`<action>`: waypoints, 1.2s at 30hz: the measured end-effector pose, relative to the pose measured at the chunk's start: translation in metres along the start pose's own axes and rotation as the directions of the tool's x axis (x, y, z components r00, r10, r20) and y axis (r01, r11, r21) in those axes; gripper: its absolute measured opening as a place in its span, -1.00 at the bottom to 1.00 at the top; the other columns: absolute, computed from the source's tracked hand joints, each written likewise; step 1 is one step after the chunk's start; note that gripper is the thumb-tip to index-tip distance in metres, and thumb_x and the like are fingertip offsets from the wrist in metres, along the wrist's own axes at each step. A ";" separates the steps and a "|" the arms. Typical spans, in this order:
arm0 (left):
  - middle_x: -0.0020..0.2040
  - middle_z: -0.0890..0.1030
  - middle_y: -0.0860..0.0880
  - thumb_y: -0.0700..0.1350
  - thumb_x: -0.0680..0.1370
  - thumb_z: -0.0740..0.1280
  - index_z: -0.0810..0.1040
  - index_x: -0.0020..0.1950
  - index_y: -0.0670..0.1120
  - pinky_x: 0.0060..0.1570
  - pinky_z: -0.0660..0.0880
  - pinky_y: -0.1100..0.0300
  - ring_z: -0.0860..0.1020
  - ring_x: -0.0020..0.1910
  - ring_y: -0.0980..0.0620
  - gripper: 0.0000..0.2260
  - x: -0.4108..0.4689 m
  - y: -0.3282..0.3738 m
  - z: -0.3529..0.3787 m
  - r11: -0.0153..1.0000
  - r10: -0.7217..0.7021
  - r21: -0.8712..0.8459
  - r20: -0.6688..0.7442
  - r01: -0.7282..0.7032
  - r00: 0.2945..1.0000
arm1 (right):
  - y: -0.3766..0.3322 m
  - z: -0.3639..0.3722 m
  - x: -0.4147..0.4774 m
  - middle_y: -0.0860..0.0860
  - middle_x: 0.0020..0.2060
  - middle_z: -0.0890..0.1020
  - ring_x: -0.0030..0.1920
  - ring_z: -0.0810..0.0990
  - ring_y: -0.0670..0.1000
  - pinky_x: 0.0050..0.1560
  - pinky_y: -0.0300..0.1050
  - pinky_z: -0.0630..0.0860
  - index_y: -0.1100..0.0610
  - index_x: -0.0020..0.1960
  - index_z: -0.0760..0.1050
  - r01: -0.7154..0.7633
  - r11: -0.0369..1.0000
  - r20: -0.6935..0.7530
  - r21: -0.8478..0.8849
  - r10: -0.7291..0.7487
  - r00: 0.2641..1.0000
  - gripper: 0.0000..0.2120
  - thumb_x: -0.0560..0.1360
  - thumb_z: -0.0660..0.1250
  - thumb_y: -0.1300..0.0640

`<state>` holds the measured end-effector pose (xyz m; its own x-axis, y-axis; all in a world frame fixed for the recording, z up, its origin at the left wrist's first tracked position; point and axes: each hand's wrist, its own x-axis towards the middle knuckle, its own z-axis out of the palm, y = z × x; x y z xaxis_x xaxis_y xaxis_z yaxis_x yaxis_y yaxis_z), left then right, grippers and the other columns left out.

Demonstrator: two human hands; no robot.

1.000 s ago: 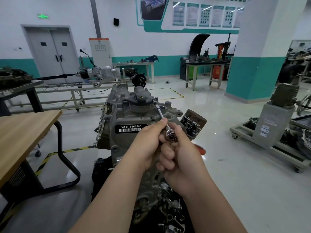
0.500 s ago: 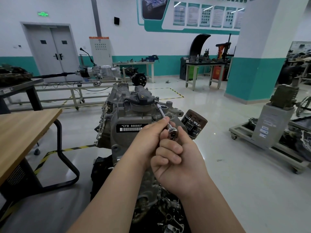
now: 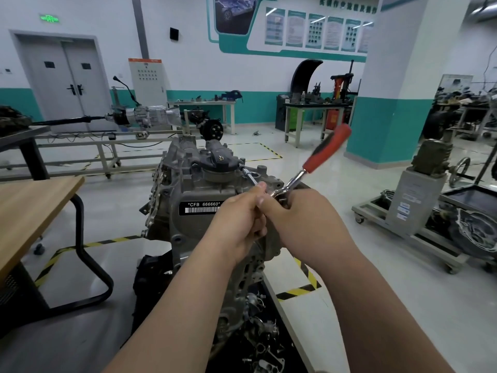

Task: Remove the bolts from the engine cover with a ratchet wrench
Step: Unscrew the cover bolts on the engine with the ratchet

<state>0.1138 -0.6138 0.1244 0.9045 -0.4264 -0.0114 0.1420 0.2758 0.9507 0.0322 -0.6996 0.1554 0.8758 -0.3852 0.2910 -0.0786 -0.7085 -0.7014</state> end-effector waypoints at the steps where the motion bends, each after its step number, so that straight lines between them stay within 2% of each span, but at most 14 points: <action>1: -0.36 0.42 -0.11 0.02 0.54 0.35 0.62 -0.31 -0.03 -0.38 0.37 0.15 0.37 -0.43 0.01 -0.74 0.000 0.001 0.000 1.000 -0.007 0.001 -0.019 0.007 1.000 | -0.004 0.000 0.000 -0.06 -0.57 0.49 -0.51 0.48 -0.10 -0.47 -0.18 0.29 0.02 -0.40 0.39 0.021 0.995 -0.030 -0.096 -0.024 0.999 -0.57 0.52 0.22 -0.23; 3: -0.35 0.49 -0.11 0.04 0.53 0.37 0.62 -0.18 -0.08 -0.35 0.40 0.14 0.41 -0.40 0.00 -0.79 0.002 0.003 -0.001 1.000 -0.019 0.001 -0.035 0.019 0.999 | -0.010 0.001 0.001 -0.07 -0.50 0.49 -0.46 0.48 -0.07 -0.46 -0.17 0.26 0.01 -0.35 0.36 0.039 0.973 -0.084 -0.228 -0.059 0.995 -0.59 0.50 0.20 -0.27; 5: -0.45 0.47 -0.04 0.04 0.54 0.35 0.60 -0.12 -0.09 -0.38 0.40 0.17 0.39 -0.50 0.06 -0.80 0.004 0.004 -0.002 1.000 -0.027 0.006 -0.036 0.027 0.999 | -0.012 0.002 0.001 -0.08 -0.46 0.49 -0.43 0.46 -0.08 -0.47 -0.18 0.23 0.01 -0.30 0.35 0.040 0.948 -0.135 -0.315 -0.086 0.987 -0.59 0.49 0.20 -0.30; 10: -0.28 0.43 -0.13 0.03 0.57 0.31 0.61 -0.24 -0.03 -0.40 0.33 0.17 0.34 -0.41 0.01 -0.76 0.004 0.003 -0.002 0.999 -0.020 0.047 0.008 0.019 1.000 | -0.003 0.003 0.002 -0.06 -0.45 0.49 -0.42 0.48 -0.04 -0.46 -0.17 0.23 0.01 -0.31 0.32 0.057 0.925 -0.155 -0.376 -0.124 0.980 -0.59 0.49 0.20 -0.29; 12: -0.39 0.38 -0.06 0.02 0.58 0.30 0.57 -0.25 -0.03 -0.46 0.31 0.21 0.30 -0.49 0.05 -0.76 0.003 0.002 -0.003 0.999 -0.004 0.052 0.033 0.003 0.999 | 0.002 0.006 0.002 -0.06 -0.50 0.49 -0.44 0.48 -0.05 -0.46 -0.16 0.25 0.02 -0.36 0.35 0.053 0.962 -0.151 -0.268 -0.096 0.984 -0.58 0.51 0.19 -0.26; 15: -0.51 0.29 0.04 0.01 0.62 0.25 0.58 -0.43 0.01 -0.55 0.30 0.27 0.24 -0.58 0.10 -0.59 0.001 0.000 -0.004 1.000 0.014 0.004 0.097 -0.014 0.995 | 0.009 0.015 -0.001 -0.02 -0.61 0.50 -0.57 0.47 -0.08 -0.49 -0.16 0.37 0.05 -0.50 0.45 -0.022 0.982 -0.064 0.187 0.035 0.997 -0.46 0.55 0.15 -0.21; 17: -0.55 0.35 0.05 0.00 0.63 0.22 0.55 -0.45 0.01 -0.57 0.30 0.30 0.25 -0.61 0.12 -0.56 0.000 -0.001 -0.006 1.000 0.020 -0.017 0.130 -0.017 0.991 | 0.011 0.023 -0.004 0.01 -0.65 0.44 -0.62 0.41 -0.03 -0.49 -0.16 0.39 0.07 -0.54 0.45 -0.128 0.873 0.026 0.470 0.131 0.991 -0.39 0.59 0.11 -0.20; 19: -0.55 0.39 0.04 -0.01 0.63 0.21 0.51 -0.50 0.00 -0.58 0.30 0.33 0.25 -0.61 0.13 -0.52 0.001 -0.002 -0.008 1.000 0.025 -0.018 0.149 -0.022 0.989 | 0.011 0.031 -0.007 0.05 -0.63 0.38 -0.63 0.33 0.01 -0.46 -0.12 0.32 0.10 -0.45 0.47 -0.229 0.704 0.117 0.672 0.205 0.972 -0.44 0.60 0.13 -0.20; 22: -0.56 0.37 0.01 -0.01 0.62 0.23 0.51 -0.45 -0.04 -0.62 0.27 0.38 0.30 -0.65 0.12 -0.58 0.001 -0.003 -0.010 0.999 0.000 -0.035 0.141 0.005 0.990 | 0.003 0.039 -0.011 0.01 -0.64 0.29 -0.67 0.22 -0.03 -0.54 -0.21 0.25 0.18 -0.30 0.47 -0.354 0.332 0.290 0.874 0.228 0.930 -0.50 0.61 0.15 -0.17; 25: -0.51 0.40 -0.01 0.00 0.59 0.28 0.55 -0.08 -0.13 -0.60 0.35 0.37 0.42 -0.57 0.09 -0.79 -0.001 -0.002 -0.013 0.997 -0.040 -0.058 0.126 0.047 0.991 | -0.006 0.038 -0.014 -0.05 -0.67 0.26 -0.71 0.19 -0.10 -0.64 -0.29 0.24 0.19 -0.26 0.51 -0.498 -0.078 0.504 0.864 0.131 0.854 -0.52 0.60 0.18 -0.18; 28: -0.31 0.45 -0.07 -0.01 0.55 0.33 0.62 -0.03 -0.13 -0.30 0.42 0.25 0.42 -0.29 0.05 -0.79 0.001 -0.002 -0.015 0.996 -0.027 -0.078 0.111 0.035 0.993 | -0.007 0.034 -0.017 -0.07 -0.69 0.25 -0.73 0.20 -0.13 -0.65 -0.31 0.23 0.20 -0.25 0.51 -0.570 -0.347 0.597 0.745 -0.035 0.801 -0.52 0.59 0.17 -0.17; 30: -0.27 0.49 -0.07 0.00 0.55 0.34 0.66 -0.13 -0.11 -0.20 0.44 0.24 0.45 -0.24 0.06 -0.79 0.002 -0.001 -0.014 0.997 -0.015 -0.071 0.103 0.023 0.995 | -0.006 0.033 -0.019 -0.06 -0.69 0.26 -0.73 0.21 -0.13 -0.63 -0.31 0.22 0.20 -0.25 0.50 -0.570 -0.450 0.594 0.688 -0.104 0.798 -0.52 0.60 0.14 -0.16; 32: -0.35 0.56 -0.03 0.00 0.54 0.35 0.69 -0.29 -0.08 -0.29 0.53 0.29 0.54 -0.35 0.11 -0.73 0.002 -0.002 -0.014 0.995 -0.019 -0.090 0.115 0.030 0.993 | -0.007 0.035 -0.020 -0.06 -0.69 0.26 -0.73 0.22 -0.13 -0.62 -0.31 0.22 0.19 -0.25 0.50 -0.566 -0.491 0.582 0.663 -0.137 0.801 -0.54 0.60 0.13 -0.14; 36: -0.48 0.53 0.02 0.00 0.54 0.35 0.68 -0.40 -0.05 -0.48 0.48 0.37 0.52 -0.51 0.14 -0.67 0.001 -0.001 -0.013 0.994 -0.025 -0.106 0.122 0.038 0.992 | -0.010 0.035 -0.018 -0.07 -0.70 0.26 -0.73 0.20 -0.14 -0.64 -0.32 0.21 0.17 -0.27 0.51 -0.561 -0.407 0.587 0.721 -0.073 0.807 -0.54 0.56 0.16 -0.18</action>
<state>0.1198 -0.6030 0.1190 0.8447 -0.5352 0.0033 0.2175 0.3490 0.9115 0.0334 -0.6651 0.1342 0.9915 0.0882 -0.0956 -0.1162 0.9305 -0.3472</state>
